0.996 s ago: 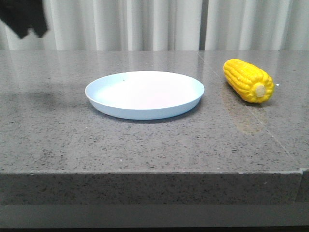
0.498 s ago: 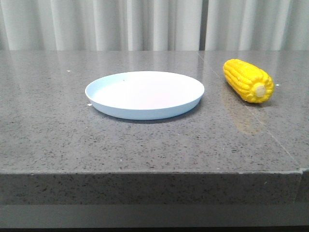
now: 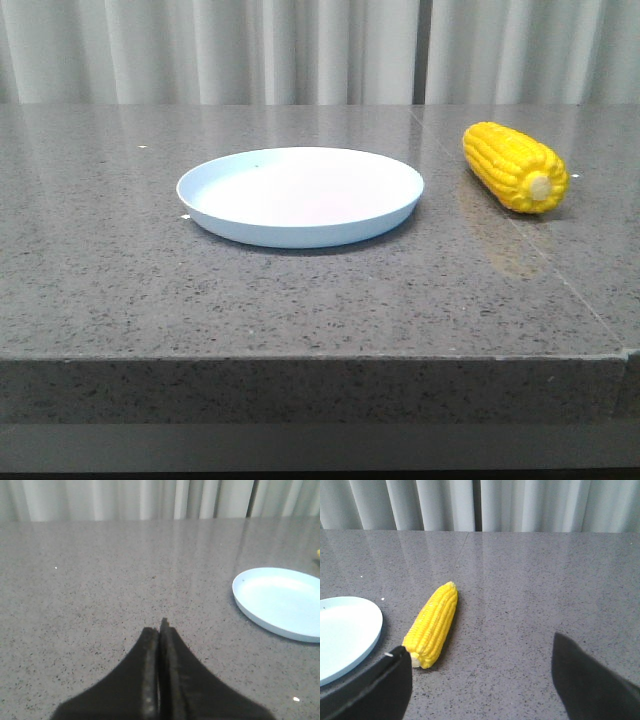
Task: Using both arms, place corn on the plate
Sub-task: 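Lower the right gripper over the yellow corn cob and grasp it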
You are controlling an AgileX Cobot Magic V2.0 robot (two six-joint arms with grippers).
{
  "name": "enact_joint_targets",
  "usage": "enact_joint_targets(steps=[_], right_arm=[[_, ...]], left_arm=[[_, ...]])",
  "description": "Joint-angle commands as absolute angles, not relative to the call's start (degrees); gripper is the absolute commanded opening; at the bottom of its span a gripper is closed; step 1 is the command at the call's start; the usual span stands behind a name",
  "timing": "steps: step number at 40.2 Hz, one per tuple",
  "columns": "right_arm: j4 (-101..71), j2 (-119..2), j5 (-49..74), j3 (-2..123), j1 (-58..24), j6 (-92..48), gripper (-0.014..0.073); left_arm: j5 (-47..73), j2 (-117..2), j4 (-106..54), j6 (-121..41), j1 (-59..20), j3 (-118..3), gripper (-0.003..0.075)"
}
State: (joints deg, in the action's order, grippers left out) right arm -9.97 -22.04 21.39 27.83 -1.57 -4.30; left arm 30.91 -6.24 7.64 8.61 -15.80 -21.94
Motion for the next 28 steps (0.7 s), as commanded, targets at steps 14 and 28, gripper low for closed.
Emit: enact_joint_targets(steps=[14,28], right_arm=[[-17.9,-50.4,27.5,46.2,-1.3,-4.8,0.0598],[-22.9,-77.2,35.0,63.6,-6.9,-4.8,0.0598]], left_arm=[[25.7,-2.2,8.1,9.2,-15.8,-22.5,-0.0020],[25.7,-2.2,8.1,9.2,-15.8,-22.5,-0.0020]])
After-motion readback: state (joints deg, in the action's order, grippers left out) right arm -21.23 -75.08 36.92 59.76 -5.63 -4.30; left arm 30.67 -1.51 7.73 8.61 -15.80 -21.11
